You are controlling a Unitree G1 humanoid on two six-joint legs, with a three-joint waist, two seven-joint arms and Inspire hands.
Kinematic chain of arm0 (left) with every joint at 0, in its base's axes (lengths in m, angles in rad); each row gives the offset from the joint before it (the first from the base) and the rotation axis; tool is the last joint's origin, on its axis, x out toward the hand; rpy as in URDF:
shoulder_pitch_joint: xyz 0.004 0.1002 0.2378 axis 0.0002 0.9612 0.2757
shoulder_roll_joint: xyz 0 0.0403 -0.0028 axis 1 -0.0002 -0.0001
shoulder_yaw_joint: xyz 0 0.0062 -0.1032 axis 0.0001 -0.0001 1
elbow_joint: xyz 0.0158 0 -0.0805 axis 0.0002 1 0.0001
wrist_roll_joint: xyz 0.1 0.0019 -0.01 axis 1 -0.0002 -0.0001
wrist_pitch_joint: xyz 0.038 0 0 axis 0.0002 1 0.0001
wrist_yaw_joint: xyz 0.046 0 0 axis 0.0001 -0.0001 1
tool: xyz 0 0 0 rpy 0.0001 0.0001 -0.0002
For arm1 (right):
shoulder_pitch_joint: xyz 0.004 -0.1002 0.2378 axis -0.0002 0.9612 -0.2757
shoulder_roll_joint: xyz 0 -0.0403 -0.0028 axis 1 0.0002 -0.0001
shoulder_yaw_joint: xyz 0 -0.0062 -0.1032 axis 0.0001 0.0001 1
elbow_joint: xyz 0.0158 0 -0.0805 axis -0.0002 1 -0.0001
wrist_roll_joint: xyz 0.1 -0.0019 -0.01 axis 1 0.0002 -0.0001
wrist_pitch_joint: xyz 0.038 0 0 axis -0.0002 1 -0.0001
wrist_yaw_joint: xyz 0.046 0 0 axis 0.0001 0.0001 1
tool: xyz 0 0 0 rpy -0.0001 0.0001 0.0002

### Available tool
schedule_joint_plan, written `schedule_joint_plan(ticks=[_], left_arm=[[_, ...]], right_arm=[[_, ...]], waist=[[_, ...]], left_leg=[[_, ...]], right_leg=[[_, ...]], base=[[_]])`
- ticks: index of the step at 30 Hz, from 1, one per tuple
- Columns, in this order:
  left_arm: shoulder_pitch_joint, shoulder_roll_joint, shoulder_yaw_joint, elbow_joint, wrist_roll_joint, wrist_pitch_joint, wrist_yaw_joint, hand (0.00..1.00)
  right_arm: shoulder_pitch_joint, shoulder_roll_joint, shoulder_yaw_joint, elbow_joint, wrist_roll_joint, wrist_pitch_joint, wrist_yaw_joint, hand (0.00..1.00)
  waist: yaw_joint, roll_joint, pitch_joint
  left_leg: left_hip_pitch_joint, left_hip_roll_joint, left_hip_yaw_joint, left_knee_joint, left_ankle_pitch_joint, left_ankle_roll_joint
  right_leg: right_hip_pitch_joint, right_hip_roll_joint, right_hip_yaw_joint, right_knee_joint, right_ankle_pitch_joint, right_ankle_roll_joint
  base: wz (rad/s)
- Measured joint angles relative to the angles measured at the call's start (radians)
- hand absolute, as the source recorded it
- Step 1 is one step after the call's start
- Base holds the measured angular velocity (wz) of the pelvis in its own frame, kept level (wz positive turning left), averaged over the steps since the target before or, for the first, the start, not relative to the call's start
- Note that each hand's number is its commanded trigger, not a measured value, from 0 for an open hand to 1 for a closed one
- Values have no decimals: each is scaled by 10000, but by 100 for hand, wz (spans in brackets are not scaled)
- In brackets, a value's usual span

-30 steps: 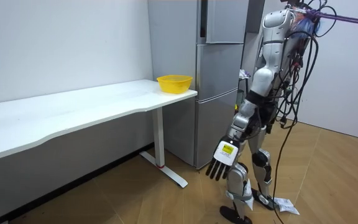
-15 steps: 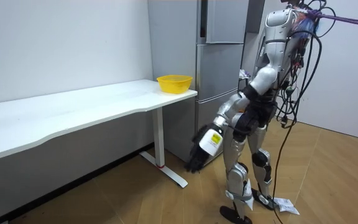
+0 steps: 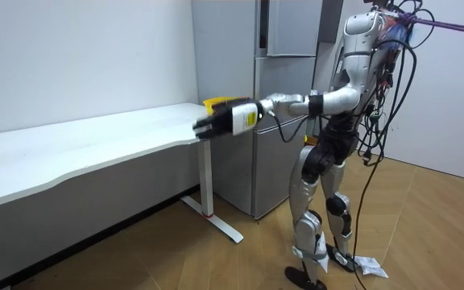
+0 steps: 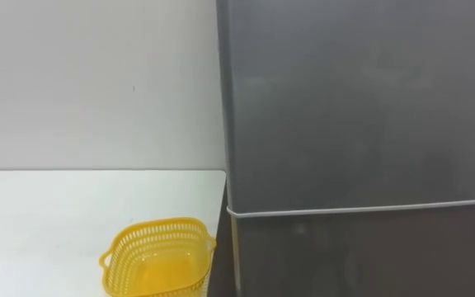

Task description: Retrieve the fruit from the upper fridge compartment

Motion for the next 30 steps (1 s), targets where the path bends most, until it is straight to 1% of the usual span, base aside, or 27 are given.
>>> schedule_joint_plan(ticks=[2, 3, 4, 5, 6, 7, 8, 9, 10, 11, 12, 14, 15, 17, 18, 19, 20, 22, 23, 24, 25, 26, 27, 28, 30], left_arm=[[-78, 105, -7, -1024, -3, -260, -10, 0], [-111, 147, -6, -1295, -3, -262, -15, 0], [-165, 255, -6, -1920, -3, -262, -62, 0], [-191, 435, -10, -2508, 0, -289, -229, 0], [-194, 528, -8, -2744, 34, -325, -376, 0], [-199, 679, -7, -3039, 288, -395, -719, 0], [-200, 798, -19, -3306, 288, -426, -1072, 0], [-201, 838, -31, -3442, 287, -426, -1249, 0], [-231, 879, -73, -3709, 285, -423, -1629, 0], [-328, 889, -157, -3925, 286, -423, -2041, 0], [-403, 893, -207, -4018, 286, -409, -2227, 0], [-608, 911, -387, -4470, 296, -362, -3037, 0], [-700, 925, -452, -4538, 282, -340, -3262, 0], [-1183, 954, -841, -4824, 264, -132, -4098, 0], [-1314, 959, -971, -4867, 272, -98, -4339, 0], [-1558, 991, -1187, -4871, 278, 7, -4795, 0], [-1793, 1022, -1356, -4870, 277, 154, -5215, 0], [-2119, 1075, -1588, -4855, 273, 375, -5730, 0], [-2289, 1128, -1740, -4847, 258, 537, -6096, 0], [-2378, 1141, -1810, -4841, 258, 627, -6292, 0], [-2497, 1147, -1934, -4840, 266, 766, -6677, 0], [-2512, 1153, -2035, -4844, 252, 859, -7043, 0], [-2512, 1158, -2085, -4843, 217, 938, -7210, 0], [-2512, 1165, -2162, -4842, 166, 1110, -7523, 0], [-2524, 1238, -2311, -4843, 166, 1287, -7932, 0]], right_arm=[[-3, -4, 12, 65, 16, -55, -2, 0], [-1, -4, -1, 78, 8, -73, 5, 0], [-4, -11, -30, 129, 2, -151, 53, 0], [-12, -7, -184, 135, -13, -147, 176, 0], [-16, -13, -227, 133, -13, -142, 238, 0], [-16, -16, -325, 120, -14, -131, 349, 0], [-11, -42, -381, 90, -83, -129, 407, 0], [-12, -66, -380, 75, -125, -128, 449, 0], [-9, -99, -379, 39, -188, -127, 544, 0], [-12, -106, -377, 38, -232, -122, 630, 0], [-13, -109, -382, 42, -248, -122, 659, 0], [-41, -108, -383, 43, -318, -125, 731, 0], [-46, -110, -382, 47, -357, -123, 759, 0], [-20, -109, -378, 50, -570, -109, 883, 0], [-18, -109, -373, 47, -616, -99, 895, 0], [-24, -108, -372, 37, -633, -63, 936, 0], [-56, -103, -372, 48, -608, 18, 968, 0], [-114, -103, -371, 54, -610, 99, 982, 0], [-110, -98, -371, 56, -607, 100, 971, 0], [-108, -99, -371, 57, -607, 102, 966, 0], [-102, -98, -372, 60, -606, 119, 961, 0], [-88, -89, -371, 60, -599, 187, 963, 0], [-82, -84, -372, 65, -601, 228, 963, 0], [-70, -71, -372, 69, -608, 302, 964, 0], [-67, -66, -375, 119, -617, 311, 983, 0]], waist=[[-20, 18, 5], [-16, 21, 4], [-52, 11, 12], [-114, 0, 19], [-142, -9, 32], [-192, -9, 63], [-253, 86, 44], [-276, 66, 61], [-317, 92, 78], [-380, 133, 73], [-408, 109, 86], [-545, 103, 90], [-563, 82, 102], [-572, 96, 104], [-579, 71, 118], [-579, 116, 117], [-672, 118, 156], [-832, 136, 208], [-888, 158, 211], [-910, 172, 205], [-977, 206, 198], [-1070, 261, 164], [-1095, 287, 152], [-1136, 342, 129], [-1201, 416, 112]], left_leg=[[-15, -14, -34, 12, 0, 0], [-27, -17, -42, 13, 0, 0], [-60, -14, -48, 29, 0, 0], [-138, -20, -104, 69, 0, -1], [-159, -26, -129, 85, 0, -1], [-172, -31, -144, 84, 0, -1], [-197, -33, -144, 92, 0, -1], [-218, -36, -144, 97, 0, 0], [-261, -35, -144, 100, 0, -1], [-291, -38, -157, 102, 0, 0], [-299, -42, -172, 101, 0, 0], [-299, -43, -190, 102, 2, -4], [-301, -43, -190, 109, 3, -4], [-355, -35, -156, 124, 9, -12], [-356, -33, -148, 124, 9, -12], [-355, -28, -122, 126, 9, -11], [-354, -25, -121, 125, 9, -11], [-364, -21, -123, 110, 8, -11], [-389, -14, -115, 115, 8, -11], [-398, -10, -101, 115, 8, -11], [-452, -7, -97, 126, 8, -11], [-481, -7, -99, 143, 7, -11], [-490, -8, -92, 145, 8, -11], [-499, -6, -74, 146, 8, -11], [-477, 2, -22, 143, 8, -11]], right_leg=[[17, 3, -16, -3, 0, 0], [16, 4, -22, -5, 0, 0], [3, 5, -52, -10, 0, 0], [-5, 3, -146, -14, 0, 0], [-8, 4, -155, -21, 0, 0], [-15, 4, -161, -33, -1, 1], [-15, 9, -141, -65, -1, 1], [-15, 12, -137, -112, -1, 0], [-33, 21, -126, -142, 8, 2], [-45, 20, -145, -149, 9, 2], [-45, 17, -171, -160, 9, 2], [-57, 17, -211, -172, 8, 3], [-67, 15, -221, -173, 8, 3], [-181, 13, -187, -151, 9, 3], [-183, 14, -174, -150, 9, 3], [-192, 14, -156, -147, 10, 3], [-195, 16, -155, -140, 11, 4], [-203, 20, -150, -133, 12, 4], [-203, 22, -149, -130, 15, 3], [-203, 22, -145, -123, 18, 3], [-216, 22, -147, -117, 23, 2], [-261, 19, -162, -117, 25, 2], [-320, 18, -165, -117, 27, 0], [-355, 15, -162, -114, 27, 0], [-369, 15, -135, -116, 27, 0]], base=[[0], [4], [9], [10], [11], [5], [0], [0], [0], [5], [7], [5], [0], [-4], [-6], [-3], [0], [0], [0], [0], [0], [0], [0], [-6], [-7]])
